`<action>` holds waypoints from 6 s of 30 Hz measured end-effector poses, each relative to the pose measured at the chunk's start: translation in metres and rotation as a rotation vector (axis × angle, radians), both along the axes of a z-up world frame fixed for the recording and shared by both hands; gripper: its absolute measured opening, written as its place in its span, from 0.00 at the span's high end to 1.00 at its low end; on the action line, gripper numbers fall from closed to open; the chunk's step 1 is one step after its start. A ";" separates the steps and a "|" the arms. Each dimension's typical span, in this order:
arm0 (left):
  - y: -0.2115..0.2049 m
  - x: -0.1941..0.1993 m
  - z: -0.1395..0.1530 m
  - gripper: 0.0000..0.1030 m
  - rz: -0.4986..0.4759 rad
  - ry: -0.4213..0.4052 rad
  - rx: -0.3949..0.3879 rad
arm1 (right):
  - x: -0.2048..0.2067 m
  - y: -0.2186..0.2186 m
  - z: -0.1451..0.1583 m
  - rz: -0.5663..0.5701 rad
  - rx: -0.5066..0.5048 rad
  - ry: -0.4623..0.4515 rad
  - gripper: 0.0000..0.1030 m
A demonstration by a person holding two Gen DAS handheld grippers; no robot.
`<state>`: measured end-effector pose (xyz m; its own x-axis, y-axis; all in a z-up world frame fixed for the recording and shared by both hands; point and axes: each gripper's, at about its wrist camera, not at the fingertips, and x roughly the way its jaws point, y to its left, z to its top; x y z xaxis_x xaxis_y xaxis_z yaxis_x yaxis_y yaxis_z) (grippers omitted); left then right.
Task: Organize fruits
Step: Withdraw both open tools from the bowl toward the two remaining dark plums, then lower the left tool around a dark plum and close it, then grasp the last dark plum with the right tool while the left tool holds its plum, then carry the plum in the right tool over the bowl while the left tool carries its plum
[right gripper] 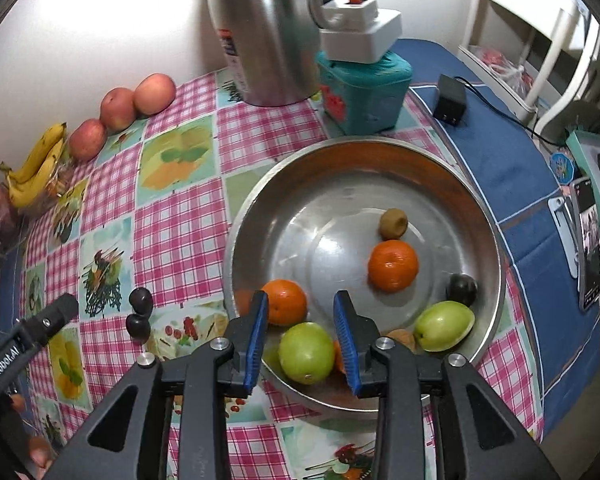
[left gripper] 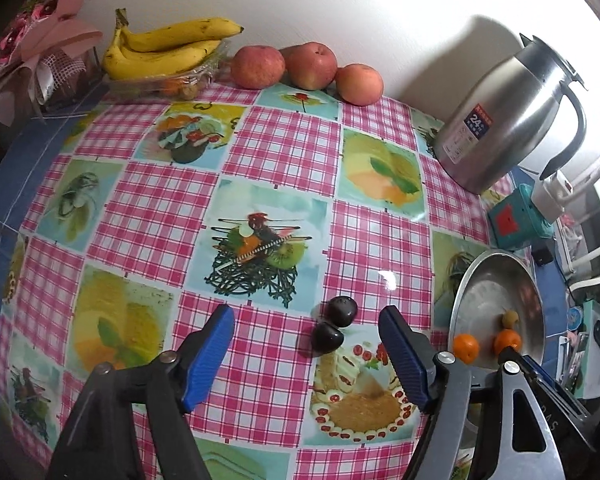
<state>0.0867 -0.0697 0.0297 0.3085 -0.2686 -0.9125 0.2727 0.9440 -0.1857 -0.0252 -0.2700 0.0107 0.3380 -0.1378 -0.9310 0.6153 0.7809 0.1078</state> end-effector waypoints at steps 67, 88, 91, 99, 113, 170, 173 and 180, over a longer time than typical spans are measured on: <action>0.001 0.020 -0.061 0.00 -0.066 0.041 0.062 | 0.035 0.039 -0.033 0.141 0.003 0.025 0.10; -0.033 0.016 -0.078 0.35 -0.161 0.135 -0.009 | 0.019 0.017 -0.033 0.050 0.024 0.037 0.10; -0.038 0.016 -0.081 0.44 -0.174 0.135 0.011 | 0.019 0.015 -0.033 0.044 0.027 0.038 0.10; -0.049 0.010 -0.086 0.58 -0.228 0.106 0.090 | 0.018 0.017 -0.033 0.047 0.029 0.039 0.10; -0.050 0.008 -0.083 0.73 -0.243 0.123 0.049 | 0.018 0.017 -0.033 0.051 0.031 0.042 0.10; 0.072 0.067 -0.045 0.73 0.093 0.082 -0.104 | 0.106 0.123 -0.058 0.304 0.001 0.057 0.40; 0.072 0.067 -0.046 0.73 0.093 0.084 -0.106 | 0.108 0.123 -0.059 0.307 0.009 0.052 0.49; 0.072 0.067 -0.045 0.73 0.092 0.085 -0.107 | 0.116 0.126 -0.062 0.308 0.008 0.049 0.64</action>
